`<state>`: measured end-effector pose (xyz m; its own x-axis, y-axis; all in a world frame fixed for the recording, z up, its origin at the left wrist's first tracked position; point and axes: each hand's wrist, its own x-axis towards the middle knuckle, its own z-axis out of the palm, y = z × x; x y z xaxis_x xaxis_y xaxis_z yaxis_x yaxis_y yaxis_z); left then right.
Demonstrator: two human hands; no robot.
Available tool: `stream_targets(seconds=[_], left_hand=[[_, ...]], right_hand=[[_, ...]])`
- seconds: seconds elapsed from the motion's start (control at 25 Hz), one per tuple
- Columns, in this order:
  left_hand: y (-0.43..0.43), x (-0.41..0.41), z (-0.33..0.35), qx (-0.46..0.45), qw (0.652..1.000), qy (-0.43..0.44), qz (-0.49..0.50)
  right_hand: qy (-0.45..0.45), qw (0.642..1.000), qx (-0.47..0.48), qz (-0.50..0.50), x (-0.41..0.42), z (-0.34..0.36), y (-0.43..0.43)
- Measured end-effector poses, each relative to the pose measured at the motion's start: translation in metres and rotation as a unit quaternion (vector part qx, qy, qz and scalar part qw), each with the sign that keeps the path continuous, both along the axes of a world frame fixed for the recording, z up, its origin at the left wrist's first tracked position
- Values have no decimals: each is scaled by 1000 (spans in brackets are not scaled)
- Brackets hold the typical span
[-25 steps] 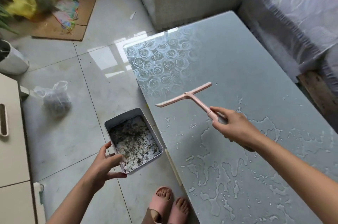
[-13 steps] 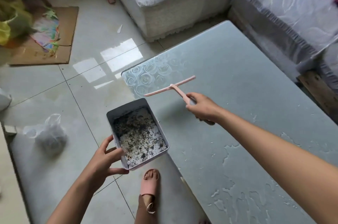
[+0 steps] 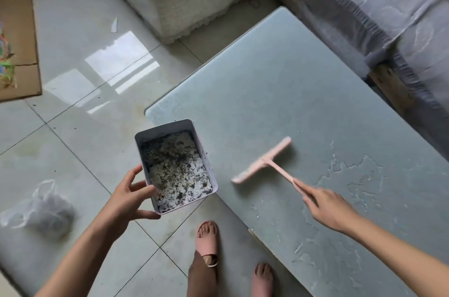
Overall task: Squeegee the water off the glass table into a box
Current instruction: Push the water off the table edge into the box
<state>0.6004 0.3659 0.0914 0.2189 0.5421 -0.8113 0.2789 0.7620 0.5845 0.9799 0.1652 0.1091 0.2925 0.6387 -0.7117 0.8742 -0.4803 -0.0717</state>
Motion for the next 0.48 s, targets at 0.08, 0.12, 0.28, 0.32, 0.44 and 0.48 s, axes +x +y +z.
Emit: stream_targets(seconds=[0.08, 0.12, 0.28, 0.32, 0.44, 0.48], left_hand=[[6, 17, 4, -6, 1000, -5, -20], [8, 24, 5, -7, 1000, -8, -29], [13, 61, 5, -8, 998, -11, -69], [14, 69, 3, -8, 997, -10, -79], [14, 95, -2, -6, 994, -13, -109], [15, 103, -3, -5, 993, -15, -117]], right_hand=[[-15, 999, -48, 10, 19, 28, -16], [-14, 999, -42, 22, 28, 37, -11], [-16, 994, 94, -46, 70, 35, 66], [-10, 991, 112, -74, 81, 27, 89], [-5, 983, 111, -144, 93, -2, 102], [-6, 984, 101, -149, 90, -7, 87]])
